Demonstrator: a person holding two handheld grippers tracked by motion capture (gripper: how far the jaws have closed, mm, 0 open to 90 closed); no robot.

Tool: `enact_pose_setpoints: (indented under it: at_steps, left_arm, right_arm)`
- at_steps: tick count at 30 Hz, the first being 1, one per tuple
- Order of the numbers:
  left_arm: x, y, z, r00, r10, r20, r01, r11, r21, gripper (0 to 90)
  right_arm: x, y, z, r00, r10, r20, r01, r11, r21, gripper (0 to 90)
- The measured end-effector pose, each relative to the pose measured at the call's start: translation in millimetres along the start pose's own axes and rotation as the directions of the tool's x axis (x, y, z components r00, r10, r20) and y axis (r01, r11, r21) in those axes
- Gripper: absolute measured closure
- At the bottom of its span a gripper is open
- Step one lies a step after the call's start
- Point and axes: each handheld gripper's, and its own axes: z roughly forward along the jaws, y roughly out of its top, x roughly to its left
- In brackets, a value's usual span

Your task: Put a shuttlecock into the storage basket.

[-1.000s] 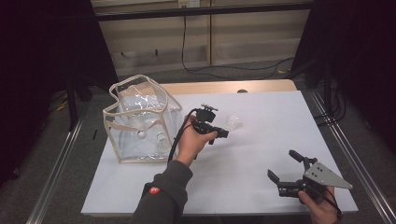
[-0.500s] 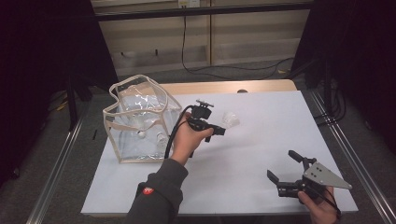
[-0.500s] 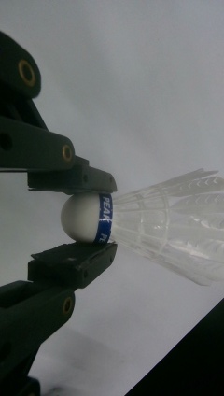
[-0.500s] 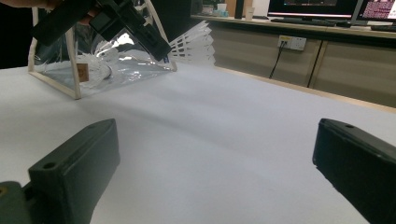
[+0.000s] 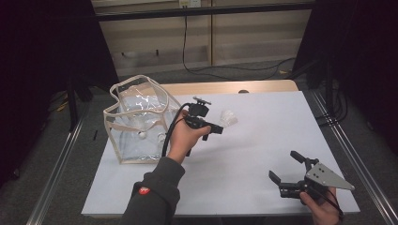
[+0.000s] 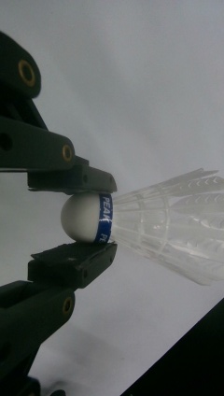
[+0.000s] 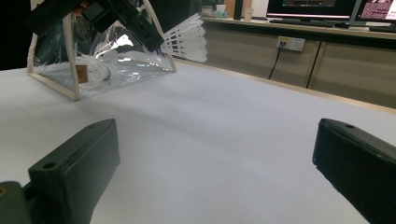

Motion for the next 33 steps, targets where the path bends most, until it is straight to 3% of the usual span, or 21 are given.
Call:
enact_pose_setpoints:
  at_steps: [33]
  left_arm:
    - [2.2, 12.6, -38.5, 0.9995, -0.018, -0.027, 0.018, 0.9998, 0.008, 65.1]
  right_arm:
    - [-0.1, 0.2, -0.5, 1.0, 0.001, -0.002, -0.001, 1.0, -0.003, 0.6]
